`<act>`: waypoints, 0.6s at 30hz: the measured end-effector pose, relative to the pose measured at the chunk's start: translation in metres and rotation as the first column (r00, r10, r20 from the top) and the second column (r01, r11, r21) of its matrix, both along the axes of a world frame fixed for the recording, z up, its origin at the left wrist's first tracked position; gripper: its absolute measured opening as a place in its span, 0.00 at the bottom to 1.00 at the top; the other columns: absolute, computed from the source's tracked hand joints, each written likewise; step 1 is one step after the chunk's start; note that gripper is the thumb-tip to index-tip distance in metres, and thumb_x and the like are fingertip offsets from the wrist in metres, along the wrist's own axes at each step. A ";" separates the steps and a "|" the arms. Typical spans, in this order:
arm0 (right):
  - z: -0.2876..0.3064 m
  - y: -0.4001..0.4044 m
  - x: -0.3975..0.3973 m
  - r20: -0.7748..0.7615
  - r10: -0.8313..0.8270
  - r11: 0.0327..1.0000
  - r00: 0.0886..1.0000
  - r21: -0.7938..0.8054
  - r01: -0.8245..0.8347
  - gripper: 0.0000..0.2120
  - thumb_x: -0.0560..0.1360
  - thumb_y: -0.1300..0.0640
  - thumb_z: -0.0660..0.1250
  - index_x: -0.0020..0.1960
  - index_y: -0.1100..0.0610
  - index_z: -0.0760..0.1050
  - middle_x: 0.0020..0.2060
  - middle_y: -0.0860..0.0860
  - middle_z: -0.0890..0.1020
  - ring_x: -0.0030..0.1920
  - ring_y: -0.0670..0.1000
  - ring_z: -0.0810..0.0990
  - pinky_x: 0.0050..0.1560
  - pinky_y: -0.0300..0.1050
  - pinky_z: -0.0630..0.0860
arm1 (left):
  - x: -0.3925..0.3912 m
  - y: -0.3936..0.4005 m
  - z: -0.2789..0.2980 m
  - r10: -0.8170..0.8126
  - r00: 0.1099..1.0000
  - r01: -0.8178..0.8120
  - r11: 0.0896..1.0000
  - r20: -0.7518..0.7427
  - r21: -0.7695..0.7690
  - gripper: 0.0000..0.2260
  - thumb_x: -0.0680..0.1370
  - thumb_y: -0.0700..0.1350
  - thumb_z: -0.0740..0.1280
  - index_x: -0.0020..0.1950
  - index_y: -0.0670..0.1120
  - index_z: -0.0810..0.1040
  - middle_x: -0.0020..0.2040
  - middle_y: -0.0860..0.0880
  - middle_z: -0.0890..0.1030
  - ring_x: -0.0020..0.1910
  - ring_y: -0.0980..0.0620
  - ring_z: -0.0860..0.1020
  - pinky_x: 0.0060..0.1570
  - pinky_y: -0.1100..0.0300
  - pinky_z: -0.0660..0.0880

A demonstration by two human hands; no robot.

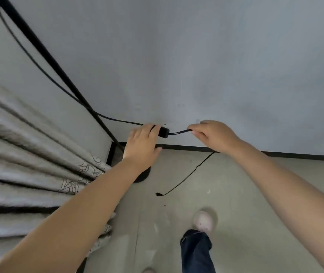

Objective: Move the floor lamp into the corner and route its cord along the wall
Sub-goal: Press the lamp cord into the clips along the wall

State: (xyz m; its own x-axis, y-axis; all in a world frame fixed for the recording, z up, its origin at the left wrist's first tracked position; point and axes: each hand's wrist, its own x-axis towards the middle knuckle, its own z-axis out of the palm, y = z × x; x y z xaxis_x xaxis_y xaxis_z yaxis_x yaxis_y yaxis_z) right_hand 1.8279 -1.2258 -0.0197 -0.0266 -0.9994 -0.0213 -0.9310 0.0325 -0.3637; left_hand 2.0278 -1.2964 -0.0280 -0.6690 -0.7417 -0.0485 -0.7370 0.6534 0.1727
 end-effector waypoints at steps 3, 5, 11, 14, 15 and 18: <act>-0.026 -0.039 -0.027 0.114 0.032 0.999 0.993 0.011 -0.034 0.14 0.78 0.57 0.55 0.60 0.56 0.73 0.38 0.55 0.74 0.44 0.58 0.76 0.43 0.45 0.68 | -0.037 -0.041 -0.020 -0.009 1.000 0.009 1.000 0.016 0.017 0.21 0.76 0.48 0.64 0.67 0.43 0.66 0.65 0.43 0.72 0.64 0.43 0.69 0.64 0.50 0.66; -0.046 -0.068 -0.041 0.170 0.038 0.999 0.985 -0.004 -0.038 0.14 0.78 0.58 0.56 0.59 0.58 0.74 0.42 0.59 0.80 0.46 0.59 0.77 0.46 0.46 0.69 | -0.055 -0.068 -0.038 -0.056 0.993 0.050 0.997 0.100 0.058 0.16 0.77 0.50 0.62 0.61 0.43 0.70 0.57 0.43 0.78 0.55 0.44 0.74 0.54 0.52 0.71; -0.116 -0.146 -0.073 0.225 -0.026 0.995 0.974 0.098 0.004 0.13 0.77 0.57 0.58 0.54 0.62 0.76 0.37 0.56 0.78 0.40 0.55 0.75 0.33 0.37 0.60 | -0.063 -0.157 -0.096 0.056 0.942 0.001 0.986 0.332 -0.169 0.22 0.77 0.61 0.54 0.52 0.44 0.74 0.49 0.44 0.79 0.49 0.45 0.75 0.46 0.54 0.69; -0.164 -0.176 -0.068 0.187 0.081 0.986 0.979 0.127 -0.106 0.13 0.77 0.58 0.57 0.51 0.64 0.77 0.40 0.59 0.79 0.46 0.58 0.76 0.37 0.38 0.60 | -0.046 -0.201 -0.119 0.212 0.836 -0.102 0.966 0.506 -0.236 0.23 0.79 0.60 0.50 0.54 0.46 0.77 0.52 0.45 0.79 0.55 0.44 0.72 0.61 0.48 0.64; -0.180 -0.185 -0.063 0.193 0.098 0.986 0.976 0.116 -0.122 0.13 0.77 0.59 0.56 0.49 0.66 0.76 0.39 0.60 0.79 0.45 0.60 0.76 0.39 0.40 0.62 | -0.040 -0.212 -0.130 0.235 0.792 -0.071 0.952 0.564 -0.297 0.20 0.80 0.56 0.51 0.57 0.47 0.76 0.54 0.46 0.79 0.58 0.45 0.70 0.67 0.45 0.60; -0.221 -0.215 -0.044 0.200 0.128 0.992 0.971 -0.018 -0.127 0.14 0.78 0.60 0.55 0.48 0.68 0.75 0.36 0.63 0.79 0.38 0.58 0.74 0.37 0.43 0.62 | -0.031 -0.231 -0.169 0.186 0.796 0.083 0.910 0.576 -0.407 0.13 0.82 0.46 0.52 0.57 0.46 0.75 0.55 0.47 0.78 0.59 0.45 0.70 0.71 0.40 0.50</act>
